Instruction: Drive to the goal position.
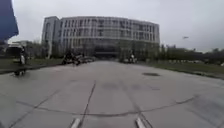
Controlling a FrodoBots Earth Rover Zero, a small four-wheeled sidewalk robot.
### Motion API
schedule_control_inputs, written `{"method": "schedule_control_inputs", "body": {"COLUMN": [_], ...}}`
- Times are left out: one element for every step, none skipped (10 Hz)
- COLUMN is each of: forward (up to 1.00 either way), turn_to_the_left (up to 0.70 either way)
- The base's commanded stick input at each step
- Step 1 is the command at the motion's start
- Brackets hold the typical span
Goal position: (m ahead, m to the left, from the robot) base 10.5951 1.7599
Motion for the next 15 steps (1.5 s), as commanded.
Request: {"method": "schedule_control_inputs", "body": {"forward": [1.00,1.00,1.00,1.00,1.00,1.00,1.00,1.00,1.00,1.00,1.00,1.00,1.00,1.00,1.00], "turn_to_the_left": [0.01,0.01,0.01,0.01,0.01,0.01,0.01,0.01,0.01,0.01,0.01,0.01,-0.09,-0.39,-0.39]}}
